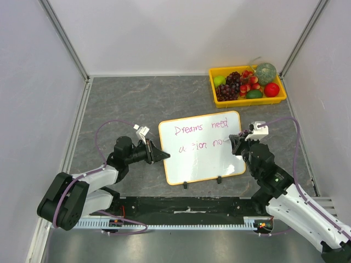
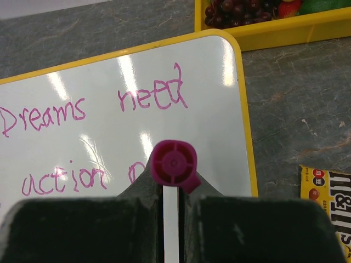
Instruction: Write a sentence on the whiteboard
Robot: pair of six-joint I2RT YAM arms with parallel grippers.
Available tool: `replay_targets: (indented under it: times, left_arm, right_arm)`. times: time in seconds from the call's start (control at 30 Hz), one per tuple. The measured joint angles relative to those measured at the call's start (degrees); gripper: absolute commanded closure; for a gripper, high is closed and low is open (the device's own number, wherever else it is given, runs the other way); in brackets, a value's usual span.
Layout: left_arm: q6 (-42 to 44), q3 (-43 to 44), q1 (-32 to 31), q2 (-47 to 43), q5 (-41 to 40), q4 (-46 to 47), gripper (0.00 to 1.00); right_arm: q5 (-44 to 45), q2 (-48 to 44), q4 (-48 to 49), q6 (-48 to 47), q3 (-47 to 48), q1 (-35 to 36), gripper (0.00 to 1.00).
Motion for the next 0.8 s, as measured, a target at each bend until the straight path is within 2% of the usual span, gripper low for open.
replay_targets:
  times: [0.43,0.8]
  left_arm:
    - [0.0,0.0,0.0,0.0,0.0,0.0,0.98]
    - [0.0,0.0,0.0,0.0,0.0,0.0,0.98]
  right_arm:
    - [0.0,-2.6,-2.7,0.7,-0.7,0.0,1.0]
    - [1.1,0.0,-1.6,0.6,0.0,0.0,1.0]
